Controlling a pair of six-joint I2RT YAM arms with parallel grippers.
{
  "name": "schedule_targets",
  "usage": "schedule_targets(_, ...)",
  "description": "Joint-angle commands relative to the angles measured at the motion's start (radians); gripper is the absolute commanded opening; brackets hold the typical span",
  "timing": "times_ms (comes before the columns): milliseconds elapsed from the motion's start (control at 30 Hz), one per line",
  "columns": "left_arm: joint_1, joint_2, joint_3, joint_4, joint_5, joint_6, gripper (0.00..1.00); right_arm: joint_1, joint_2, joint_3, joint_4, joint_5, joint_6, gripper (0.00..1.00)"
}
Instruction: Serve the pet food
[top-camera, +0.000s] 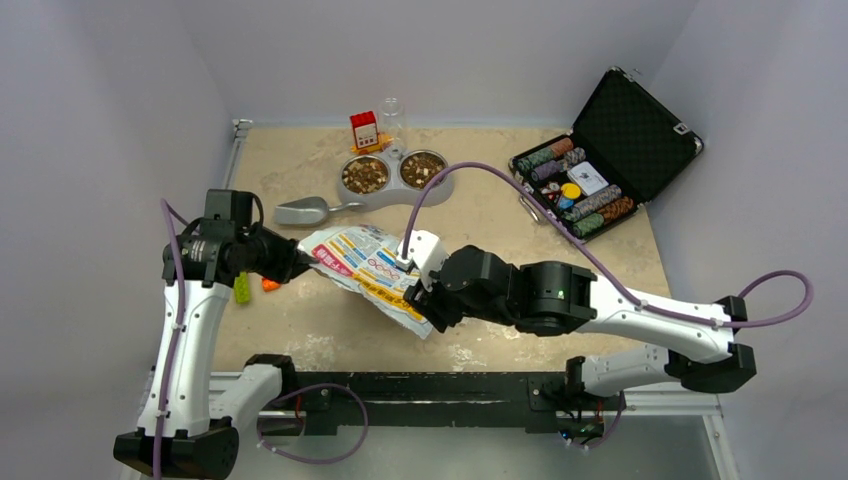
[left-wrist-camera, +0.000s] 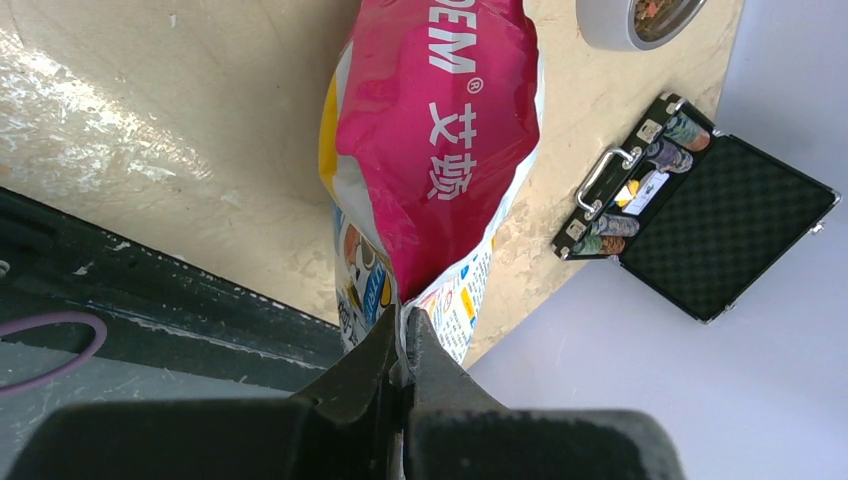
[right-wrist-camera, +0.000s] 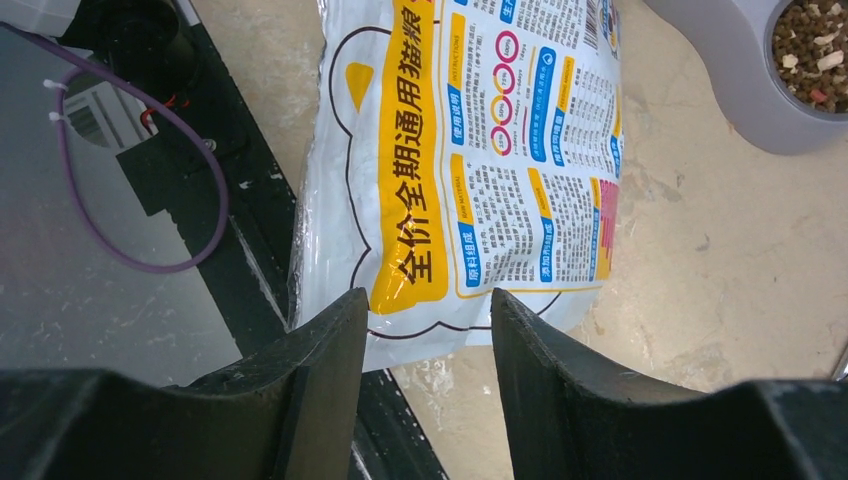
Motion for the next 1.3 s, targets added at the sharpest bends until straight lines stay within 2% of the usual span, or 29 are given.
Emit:
schedule_targets(0, 0.001, -0.017, -0.010, 0.050, -0.036, -0.005, 0.00, 0.008, 0.026, 0.069, 0.025, -0.025, -0.036, 0.52)
schedule_targets(167, 0.001, -0.009, 0.012, -0.005, -0.026, -0.047, 0.00, 0.045, 0.156, 0.183, -0.027, 0.092, -0.019, 0.52)
schedule_targets(367, 0.000, -0.002, -0.008, 0.014, 0.028, -0.091, 0.00, 0.107, 0.262, 0.263, -0.070, 0.134, -0.041, 0.51)
schedule_targets(533, 0.001, 0.008, 0.011, 0.023, 0.017, -0.107, 0.00, 0.133, 0.301, 0.275, -0.105, 0.140, -0.042, 0.47)
schedule_targets(600, 0.000, 0.020, 0.031, 0.020, 0.013, -0.115, 0.00, 0.134, 0.329, 0.282, -0.144, 0.167, -0.018, 0.44)
schedule_targets(667, 0.001, 0.032, 0.054, 0.013, 0.005, -0.116, 0.00, 0.135, 0.364, 0.301, -0.220, 0.265, 0.051, 0.38)
schedule_targets(733, 0.001, 0.043, 0.077, 0.006, -0.007, -0.110, 0.00, 0.134, 0.388, 0.314, -0.300, 0.332, 0.110, 0.27)
schedule_targets(767, 0.001, 0.045, 0.084, 0.002, -0.014, -0.101, 0.02, 0.134, 0.390, 0.310, -0.320, 0.361, 0.123, 0.22)
schedule_targets(867, 0.001, 0.048, 0.091, -0.020, -0.053, -0.066, 0.27, 0.134, 0.372, 0.285, -0.333, 0.381, 0.132, 0.11)
schedule_targets(900, 0.000, 0.049, 0.088, -0.025, -0.065, -0.056, 0.32, 0.134, 0.360, 0.272, -0.320, 0.372, 0.124, 0.09)
schedule_targets(967, 0.001, 0.052, 0.073, -0.026, -0.074, -0.041, 0.34, 0.134, 0.341, 0.254, -0.298, 0.356, 0.118, 0.07)
schedule_targets(1033, 0.000, 0.057, 0.056, -0.022, -0.081, -0.035, 0.34, 0.133, 0.334, 0.251, -0.286, 0.335, 0.106, 0.05)
schedule_targets(1067, 0.001, 0.058, 0.053, -0.019, -0.086, -0.026, 0.32, 0.133, 0.333, 0.251, -0.284, 0.326, 0.100, 0.00)
schedule_targets(1100, 0.001, 0.060, 0.053, -0.012, -0.093, -0.019, 0.29, 0.133, 0.334, 0.253, -0.283, 0.322, 0.097, 0.00)
schedule_targets(1133, 0.001, 0.061, 0.055, -0.007, -0.104, -0.011, 0.24, 0.134, 0.333, 0.256, -0.282, 0.316, 0.094, 0.00)
schedule_targets(1200, 0.001, 0.062, 0.076, -0.006, -0.134, -0.004, 0.03, 0.133, 0.325, 0.264, -0.259, 0.285, 0.062, 0.00)
schedule_targets(1267, 0.001, 0.074, 0.147, -0.036, -0.189, 0.001, 0.00, 0.133, 0.308, 0.278, -0.223, 0.255, 0.025, 0.00)
